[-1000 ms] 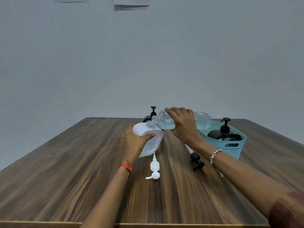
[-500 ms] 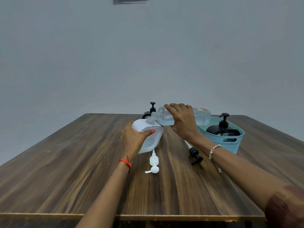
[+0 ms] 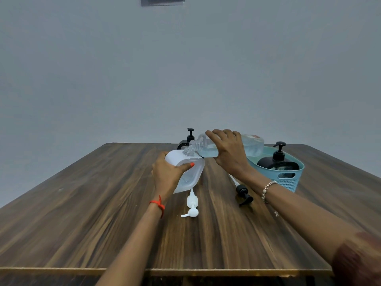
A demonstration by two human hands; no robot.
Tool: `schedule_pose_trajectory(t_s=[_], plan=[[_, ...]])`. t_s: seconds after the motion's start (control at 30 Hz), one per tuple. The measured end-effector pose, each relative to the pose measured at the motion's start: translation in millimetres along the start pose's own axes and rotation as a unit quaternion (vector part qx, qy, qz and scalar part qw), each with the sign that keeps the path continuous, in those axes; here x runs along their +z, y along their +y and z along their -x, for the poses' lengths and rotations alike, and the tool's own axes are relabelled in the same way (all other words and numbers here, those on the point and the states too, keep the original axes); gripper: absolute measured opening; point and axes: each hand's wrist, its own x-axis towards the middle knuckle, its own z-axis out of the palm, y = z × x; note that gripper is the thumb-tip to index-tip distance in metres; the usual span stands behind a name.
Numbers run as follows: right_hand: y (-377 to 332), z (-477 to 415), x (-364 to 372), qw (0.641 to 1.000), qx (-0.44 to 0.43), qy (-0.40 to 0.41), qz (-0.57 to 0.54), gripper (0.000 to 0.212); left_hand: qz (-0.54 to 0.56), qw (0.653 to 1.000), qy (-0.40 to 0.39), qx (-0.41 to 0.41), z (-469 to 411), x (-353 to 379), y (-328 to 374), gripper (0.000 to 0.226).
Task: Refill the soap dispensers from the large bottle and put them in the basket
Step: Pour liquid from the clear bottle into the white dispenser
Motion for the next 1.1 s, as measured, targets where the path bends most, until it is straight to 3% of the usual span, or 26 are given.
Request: schedule_pose_trajectory(t_s=[0.67,1.1], plan=[[-1.9,-0.2,-1.3,1.0,-0.005,0.001,0.0,0.078,0.006,1.0,0.006,-0.012,1.4,-2.2,-0.4,0.066],[-4.0,-0.4,-1.3,1.0,-0.002,-0.004,0.005,0.07,0.009,1.0,0.008,-0.015,3.9,-4.6,-1.0,0.065]])
